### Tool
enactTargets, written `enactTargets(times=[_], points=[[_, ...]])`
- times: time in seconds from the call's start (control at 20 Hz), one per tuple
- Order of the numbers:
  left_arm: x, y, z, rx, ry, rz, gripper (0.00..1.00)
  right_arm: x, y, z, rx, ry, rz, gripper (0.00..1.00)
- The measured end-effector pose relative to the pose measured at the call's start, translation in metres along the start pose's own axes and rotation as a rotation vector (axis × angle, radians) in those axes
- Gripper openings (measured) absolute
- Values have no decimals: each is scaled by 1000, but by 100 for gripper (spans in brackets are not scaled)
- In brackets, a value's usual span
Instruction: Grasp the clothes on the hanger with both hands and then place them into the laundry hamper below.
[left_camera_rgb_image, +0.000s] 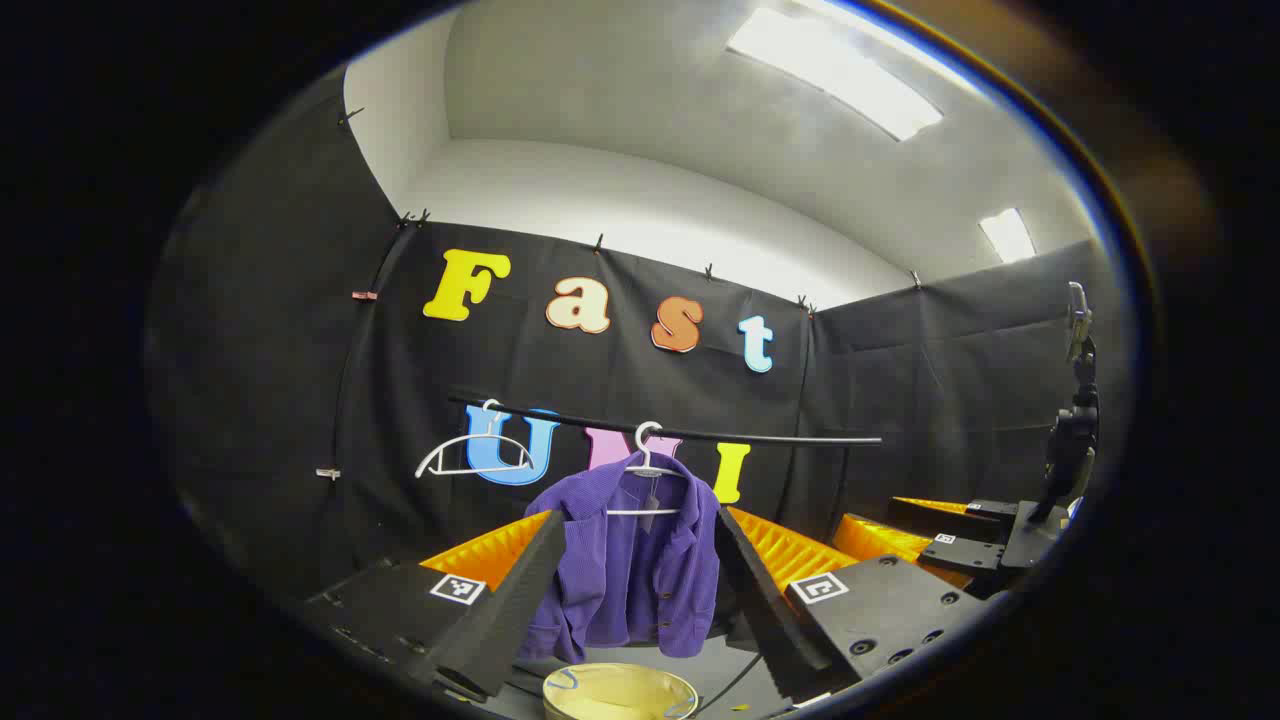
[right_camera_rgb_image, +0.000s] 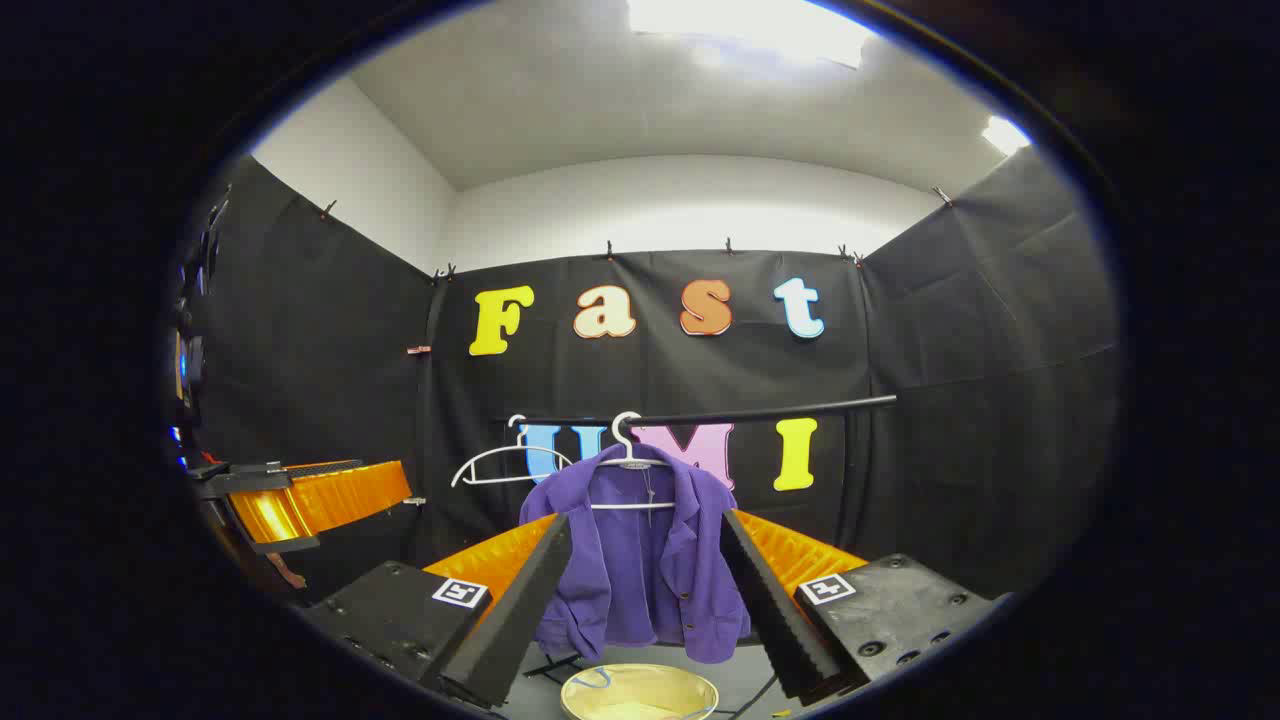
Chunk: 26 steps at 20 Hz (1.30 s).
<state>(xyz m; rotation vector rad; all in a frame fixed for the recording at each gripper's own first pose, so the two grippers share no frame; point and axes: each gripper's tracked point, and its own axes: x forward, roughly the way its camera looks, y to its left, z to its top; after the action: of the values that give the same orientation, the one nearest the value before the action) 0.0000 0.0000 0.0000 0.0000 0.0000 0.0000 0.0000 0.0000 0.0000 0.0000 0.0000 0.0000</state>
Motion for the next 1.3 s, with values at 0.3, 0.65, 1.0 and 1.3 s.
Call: enactTargets(times=[0.3,0.65,1.0,1.3], points=[[-2,0,9,-32,-34,7,94,-3,-5,5,10,-8,-6,96],[-11,0,10,-25,-23,10,95,-13,-2,10,25,-16,-2,97],[-18,-6,8,-14,-15,-23,95,-19,0,6,15,1,-16,97],[-21,-5,7,7,-15,-48,95,-22,7,7,5,-2,-34,100]])
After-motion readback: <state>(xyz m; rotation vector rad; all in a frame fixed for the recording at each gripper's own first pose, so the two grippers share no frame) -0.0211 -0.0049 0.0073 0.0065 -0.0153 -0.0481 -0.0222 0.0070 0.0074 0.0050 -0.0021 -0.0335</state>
